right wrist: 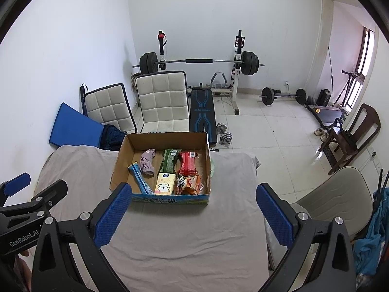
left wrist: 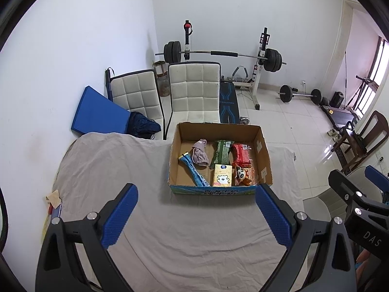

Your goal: Organize soft objects

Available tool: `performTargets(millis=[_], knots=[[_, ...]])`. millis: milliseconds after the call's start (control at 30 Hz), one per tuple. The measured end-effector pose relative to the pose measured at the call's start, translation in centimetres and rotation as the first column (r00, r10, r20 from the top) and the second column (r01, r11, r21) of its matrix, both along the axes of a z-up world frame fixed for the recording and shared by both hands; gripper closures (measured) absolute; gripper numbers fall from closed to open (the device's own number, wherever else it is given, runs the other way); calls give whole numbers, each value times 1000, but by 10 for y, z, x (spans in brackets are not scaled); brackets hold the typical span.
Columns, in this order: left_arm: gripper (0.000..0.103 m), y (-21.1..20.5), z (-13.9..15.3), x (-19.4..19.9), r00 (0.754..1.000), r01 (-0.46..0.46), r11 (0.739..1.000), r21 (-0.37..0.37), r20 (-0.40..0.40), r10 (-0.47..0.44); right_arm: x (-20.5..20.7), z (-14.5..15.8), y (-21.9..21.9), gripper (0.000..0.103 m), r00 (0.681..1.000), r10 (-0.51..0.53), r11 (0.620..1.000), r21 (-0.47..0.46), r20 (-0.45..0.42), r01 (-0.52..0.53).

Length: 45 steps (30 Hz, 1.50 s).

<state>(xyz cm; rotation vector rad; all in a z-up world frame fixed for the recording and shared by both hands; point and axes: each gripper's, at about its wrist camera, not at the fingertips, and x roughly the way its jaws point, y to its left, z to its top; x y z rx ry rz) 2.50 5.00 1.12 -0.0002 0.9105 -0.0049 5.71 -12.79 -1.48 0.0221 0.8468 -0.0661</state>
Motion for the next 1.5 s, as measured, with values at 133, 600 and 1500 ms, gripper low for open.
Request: performTargets(millis=[133,600,1500], knots=[[4,-4,3,0,1000,5,1000,9,0,-5,0,0,0,0,1000,-2,1000,2,-2,2],[0,-4,9,6,1000,6,1000,-3,9,-6,-3,3,-5,0,1000,-15,1000,-7,9,15],[0,-1,10,5,1000,0,1000,-6,13,0,-6,9,-6,0,1000,-13,1000,0,9,13]])
